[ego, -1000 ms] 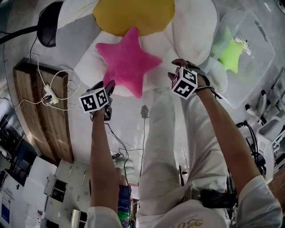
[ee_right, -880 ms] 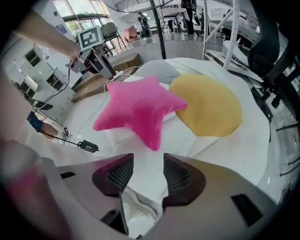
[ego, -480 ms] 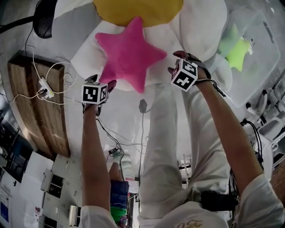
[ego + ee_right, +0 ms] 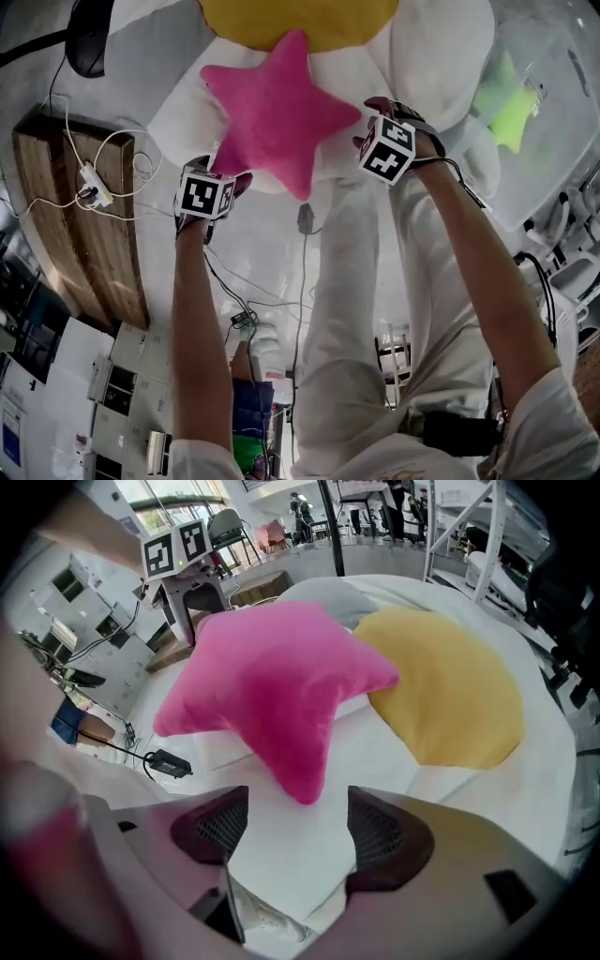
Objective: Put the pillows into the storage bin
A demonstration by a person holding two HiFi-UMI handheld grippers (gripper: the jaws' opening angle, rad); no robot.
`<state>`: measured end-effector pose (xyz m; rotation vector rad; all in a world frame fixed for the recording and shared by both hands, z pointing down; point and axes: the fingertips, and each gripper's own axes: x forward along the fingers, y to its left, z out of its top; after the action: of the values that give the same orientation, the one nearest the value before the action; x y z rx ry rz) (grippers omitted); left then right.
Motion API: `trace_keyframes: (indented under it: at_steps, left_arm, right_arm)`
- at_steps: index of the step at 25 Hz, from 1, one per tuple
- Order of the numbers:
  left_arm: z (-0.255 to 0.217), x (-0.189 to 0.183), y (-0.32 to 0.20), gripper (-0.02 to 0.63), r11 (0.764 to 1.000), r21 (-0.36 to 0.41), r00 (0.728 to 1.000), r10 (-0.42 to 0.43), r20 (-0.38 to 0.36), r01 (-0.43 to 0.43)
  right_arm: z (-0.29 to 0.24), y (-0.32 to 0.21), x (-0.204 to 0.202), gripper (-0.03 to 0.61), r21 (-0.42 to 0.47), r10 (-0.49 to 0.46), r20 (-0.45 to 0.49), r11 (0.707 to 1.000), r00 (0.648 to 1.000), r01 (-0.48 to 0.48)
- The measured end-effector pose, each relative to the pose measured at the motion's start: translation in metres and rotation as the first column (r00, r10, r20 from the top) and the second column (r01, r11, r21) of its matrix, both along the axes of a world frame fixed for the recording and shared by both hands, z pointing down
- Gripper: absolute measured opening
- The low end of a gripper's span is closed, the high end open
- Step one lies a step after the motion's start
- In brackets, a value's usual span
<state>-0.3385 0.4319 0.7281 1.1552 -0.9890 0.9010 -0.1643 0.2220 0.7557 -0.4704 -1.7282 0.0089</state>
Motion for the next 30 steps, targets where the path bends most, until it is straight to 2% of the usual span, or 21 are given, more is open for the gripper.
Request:
trace_keyframes:
  at_steps: [10,13,18,22,24,26,30]
  left_arm:
    - [0.019,0.003,-0.003,0.414,0.999,-0.012,0.999,-0.043,-0.020,0.043]
    - [0.020,0.003,-0.003,0.422,0.999,-0.007,0.998,-0.049,-0.025,0.049]
    - [0.025,0.008,-0.003,0.436,1.000,-0.006,0.999,-0.016,-0.048,0.016]
    - [0.026,0.007,-0.004,0.454,0.999,0.000,0.998,0.039,-0.058,-0.039]
    - [0.028,0.007,-0.004,0.454,0.999,0.009,0.997,0.046,-0.069,-0.046]
    - [0.030,0.007,-0.005,0.466,0.999,0.011,0.997,0.042,-0.072,-0.041]
    - [0.033,0.013,-0.002,0.448,1.000,-0.023,0.999,0.015,-0.052,-0.016]
  right_arm:
    - [0.033,0.018,-0.016,0.357,-0.005,-0.074,0.018,0.997,0.997,0.075]
    - [0.040,0.020,-0.024,0.359,-0.016,-0.068,0.019,0.998,0.998,0.068]
    - [0.046,0.023,-0.035,0.362,-0.006,-0.116,0.021,0.993,0.993,0.116]
    - [0.049,0.030,-0.036,0.362,-0.042,-0.183,0.019,0.982,0.983,0.184]
    - [0.051,0.036,-0.036,0.378,-0.094,-0.180,0.018,0.979,0.983,0.181]
    - [0.052,0.043,-0.037,0.438,-0.147,-0.150,0.007,0.978,0.989,0.150]
    - [0.056,0.042,-0.043,0.440,-0.111,-0.097,0.018,0.989,0.995,0.099]
